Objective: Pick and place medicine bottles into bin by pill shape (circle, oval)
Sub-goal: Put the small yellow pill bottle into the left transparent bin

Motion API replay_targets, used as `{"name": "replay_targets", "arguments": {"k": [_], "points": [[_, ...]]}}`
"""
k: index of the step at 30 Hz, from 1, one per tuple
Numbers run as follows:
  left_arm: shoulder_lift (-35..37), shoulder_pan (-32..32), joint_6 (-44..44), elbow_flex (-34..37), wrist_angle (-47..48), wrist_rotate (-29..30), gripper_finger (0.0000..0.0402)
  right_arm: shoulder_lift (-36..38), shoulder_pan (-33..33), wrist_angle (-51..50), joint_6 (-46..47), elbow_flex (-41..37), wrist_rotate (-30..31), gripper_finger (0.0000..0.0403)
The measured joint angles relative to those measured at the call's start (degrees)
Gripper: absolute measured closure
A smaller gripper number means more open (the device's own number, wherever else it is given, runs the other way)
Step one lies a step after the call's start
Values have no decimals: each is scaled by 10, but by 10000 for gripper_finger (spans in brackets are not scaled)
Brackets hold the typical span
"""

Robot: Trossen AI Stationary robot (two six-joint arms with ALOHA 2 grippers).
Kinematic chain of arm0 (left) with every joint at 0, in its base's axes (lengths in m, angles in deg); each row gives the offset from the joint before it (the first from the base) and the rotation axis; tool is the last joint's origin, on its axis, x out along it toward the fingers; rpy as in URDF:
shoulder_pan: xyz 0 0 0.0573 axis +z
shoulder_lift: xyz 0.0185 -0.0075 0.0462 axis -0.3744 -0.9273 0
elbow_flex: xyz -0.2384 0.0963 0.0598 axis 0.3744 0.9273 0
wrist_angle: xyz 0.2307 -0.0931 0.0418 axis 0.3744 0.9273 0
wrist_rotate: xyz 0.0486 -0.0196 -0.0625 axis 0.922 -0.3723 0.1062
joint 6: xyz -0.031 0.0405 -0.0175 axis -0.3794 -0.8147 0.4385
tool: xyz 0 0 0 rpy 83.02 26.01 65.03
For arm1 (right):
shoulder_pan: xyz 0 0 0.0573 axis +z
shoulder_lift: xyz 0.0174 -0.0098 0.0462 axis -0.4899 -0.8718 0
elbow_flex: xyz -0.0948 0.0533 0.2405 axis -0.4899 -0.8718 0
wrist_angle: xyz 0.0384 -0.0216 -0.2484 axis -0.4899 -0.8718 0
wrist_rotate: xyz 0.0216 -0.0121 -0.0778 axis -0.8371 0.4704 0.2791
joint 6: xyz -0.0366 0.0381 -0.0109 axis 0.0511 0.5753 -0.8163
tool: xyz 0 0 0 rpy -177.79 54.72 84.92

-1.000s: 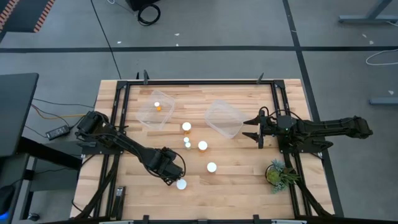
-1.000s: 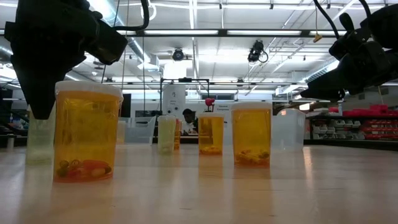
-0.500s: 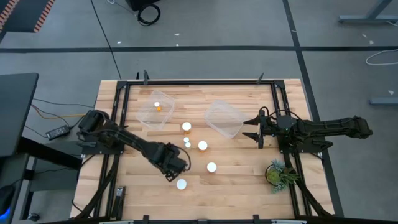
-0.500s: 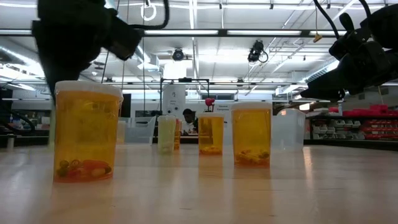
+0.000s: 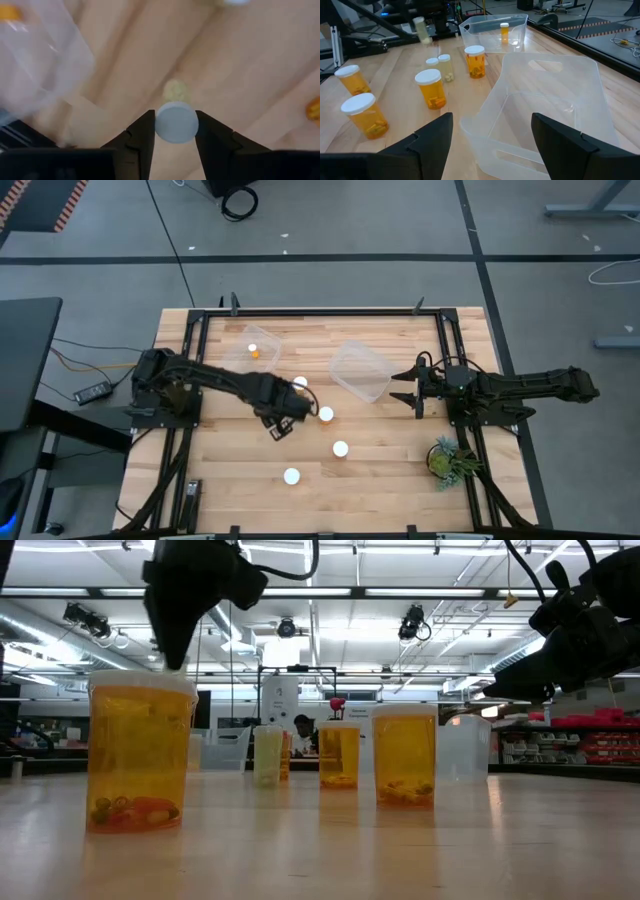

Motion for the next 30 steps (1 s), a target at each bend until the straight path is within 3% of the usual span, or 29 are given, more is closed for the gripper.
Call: {"name": "replay_targets", "arguments": {"k": [13, 30], "points": [[16, 91, -103, -6, 31, 56, 268, 0, 0, 0, 0, 0, 0, 127], [36, 159, -118, -4, 102, 136, 273, 0, 0, -3, 0, 0, 0, 127]]}}
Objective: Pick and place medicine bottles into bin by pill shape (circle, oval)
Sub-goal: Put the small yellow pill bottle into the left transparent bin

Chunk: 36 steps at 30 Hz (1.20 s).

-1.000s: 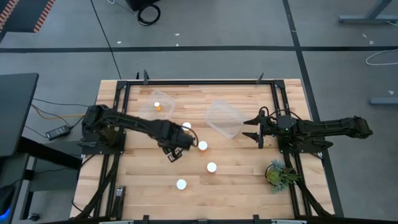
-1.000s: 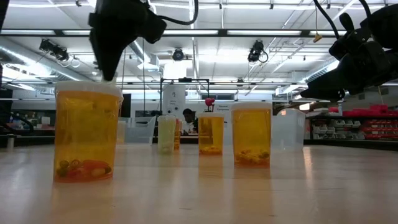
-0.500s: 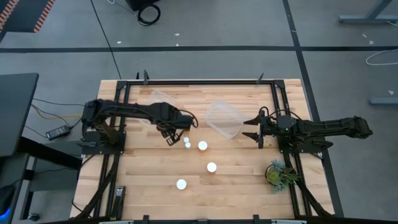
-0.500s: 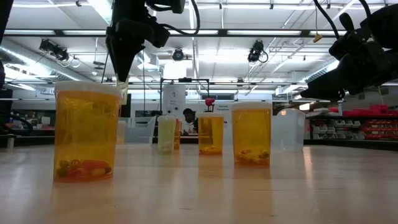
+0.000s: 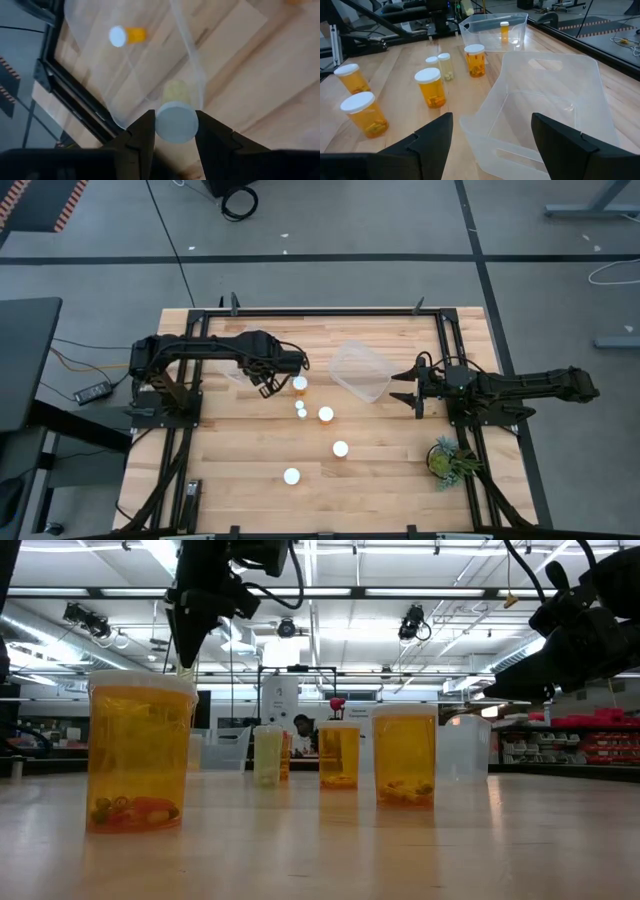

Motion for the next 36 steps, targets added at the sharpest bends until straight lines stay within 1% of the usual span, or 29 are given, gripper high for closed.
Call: {"name": "replay_targets", "arguments": {"k": [6, 15, 21, 25, 29, 36], "points": [[0, 20, -13, 34, -3, 12, 265, 0, 0, 0, 0, 0, 0, 127], [0, 56, -49, 108, -56, 13, 271, 0, 0, 0, 0, 0, 0, 127], [3, 83, -69, 154, -92, 12, 265, 0, 0, 0, 0, 0, 0, 127], [19, 105, -83, 194, -139, 1, 269, 0, 0, 0, 0, 0, 0, 127], [49, 124, -92, 240, -180, -13, 275, 0, 0, 0, 0, 0, 0, 127], [108, 154, -74, 314, -237, -40, 266, 0, 0, 0, 0, 0, 0, 127]]}}
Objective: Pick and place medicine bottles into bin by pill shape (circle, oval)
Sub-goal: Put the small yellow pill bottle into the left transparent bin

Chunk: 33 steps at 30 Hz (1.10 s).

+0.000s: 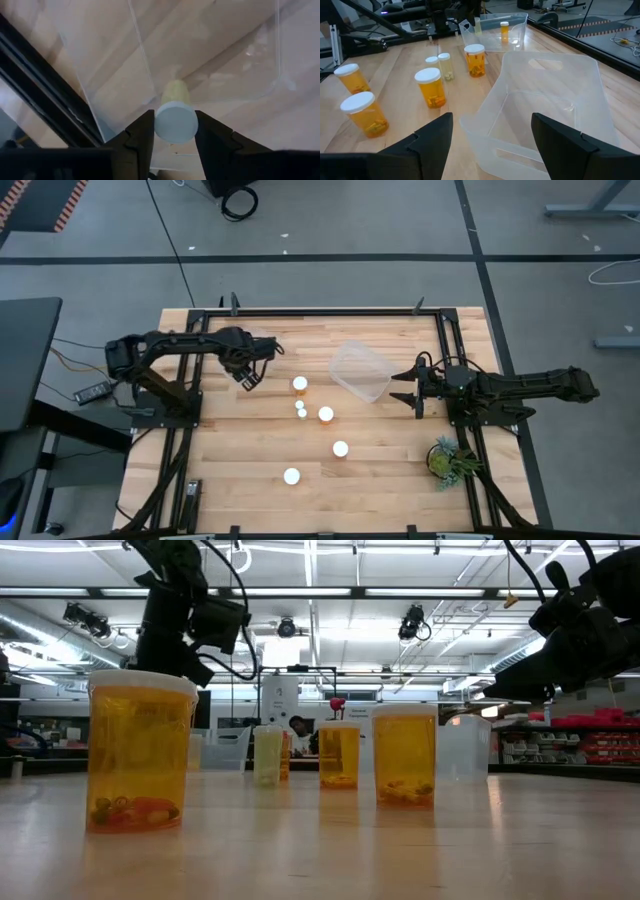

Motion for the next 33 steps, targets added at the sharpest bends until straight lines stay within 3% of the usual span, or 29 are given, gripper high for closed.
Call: {"name": "replay_targets", "arguments": {"k": [10, 33], "points": [[23, 15, 46, 43, -29, -22, 267, 0, 0, -1, 0, 0, 0, 127], [23, 15, 41, 44, -40, -6, 178, 0, 0, -1, 0, 0, 0, 127]]}}
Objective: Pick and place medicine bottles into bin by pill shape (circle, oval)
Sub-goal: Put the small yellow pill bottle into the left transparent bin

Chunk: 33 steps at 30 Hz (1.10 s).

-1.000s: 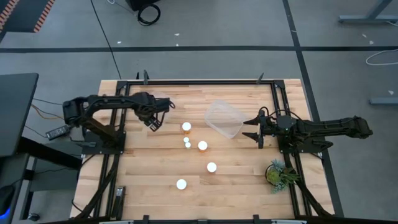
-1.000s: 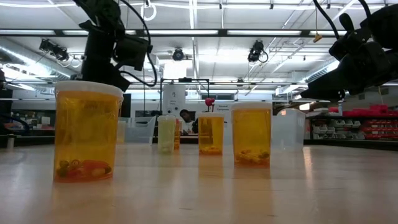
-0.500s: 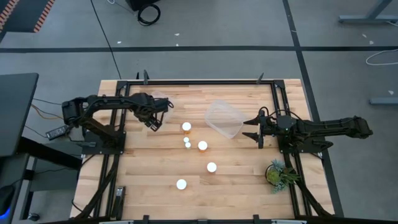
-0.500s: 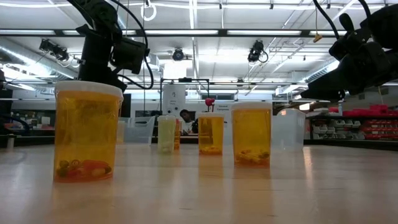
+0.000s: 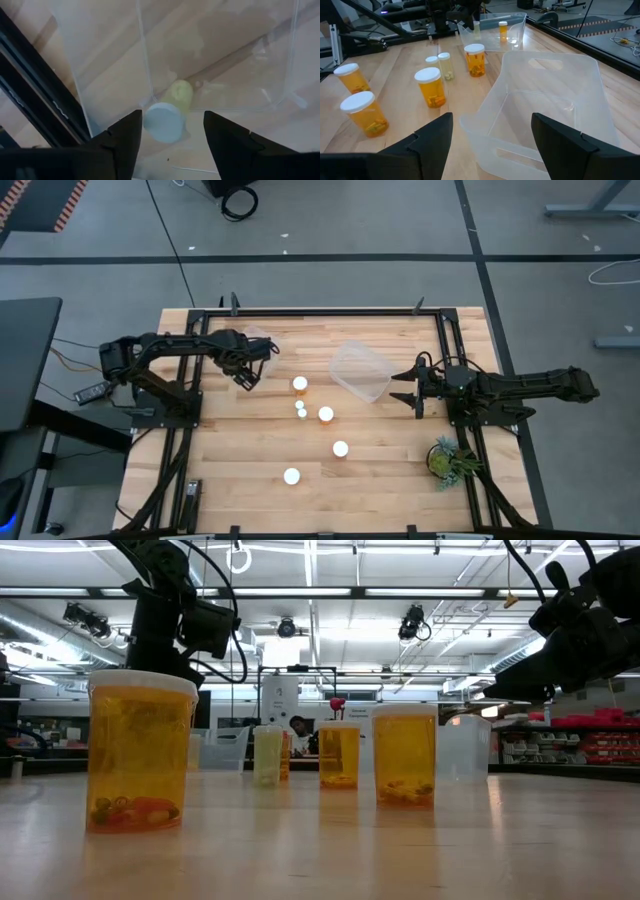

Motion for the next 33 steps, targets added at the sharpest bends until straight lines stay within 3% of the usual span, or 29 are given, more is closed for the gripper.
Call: {"name": "replay_targets", "arguments": {"k": [8, 17, 24, 33], "points": [[0, 0, -12, -5, 0, 11, 183, 0, 0, 0, 0, 0, 0, 127], [0, -3, -35, -84, -2, 19, 186, 0, 0, 0, 0, 0, 0, 127], [0, -28, -20, -134, -11, -18, 187, 0, 0, 0, 0, 0, 0, 127], [-18, -88, 48, -137, -62, -68, 189, 0, 0, 0, 0, 0, 0, 127]]}}
